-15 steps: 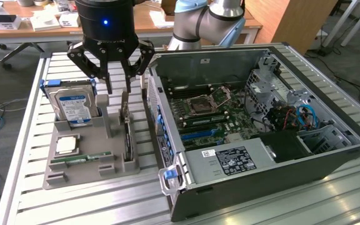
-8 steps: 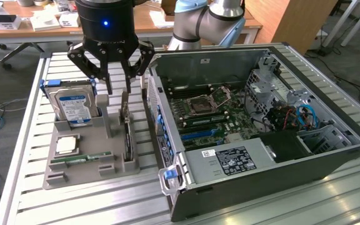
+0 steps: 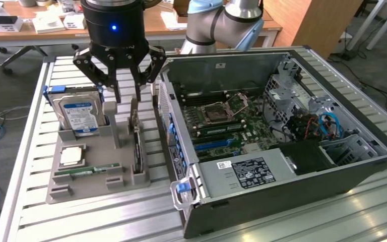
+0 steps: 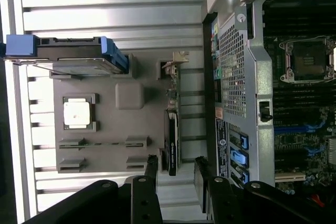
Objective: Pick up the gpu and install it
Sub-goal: 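Pick up the gpu and move the gpu toward the slot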
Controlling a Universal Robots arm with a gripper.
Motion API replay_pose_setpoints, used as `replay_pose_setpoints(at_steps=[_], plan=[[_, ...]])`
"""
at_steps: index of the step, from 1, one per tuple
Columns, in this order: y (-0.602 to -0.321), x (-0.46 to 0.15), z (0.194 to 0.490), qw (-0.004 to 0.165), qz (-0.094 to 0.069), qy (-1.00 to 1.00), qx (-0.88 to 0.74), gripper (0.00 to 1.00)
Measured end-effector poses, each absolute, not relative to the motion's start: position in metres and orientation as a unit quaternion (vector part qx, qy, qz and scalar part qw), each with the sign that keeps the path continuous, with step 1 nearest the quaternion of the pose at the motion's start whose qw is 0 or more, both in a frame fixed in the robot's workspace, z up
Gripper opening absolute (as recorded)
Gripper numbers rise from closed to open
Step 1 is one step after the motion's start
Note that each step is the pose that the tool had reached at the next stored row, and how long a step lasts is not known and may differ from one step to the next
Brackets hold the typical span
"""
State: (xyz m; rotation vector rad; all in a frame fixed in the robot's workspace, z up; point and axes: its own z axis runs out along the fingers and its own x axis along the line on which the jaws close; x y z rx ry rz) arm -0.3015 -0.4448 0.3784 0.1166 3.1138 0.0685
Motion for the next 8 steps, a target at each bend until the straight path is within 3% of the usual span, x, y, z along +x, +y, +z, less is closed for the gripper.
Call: replay_pose_setpoints(at_steps=[8], plan=[[-0.4448, -0.3015, 0.3771, 0.012, 0.022, 0.999, 0.037, 0.41]])
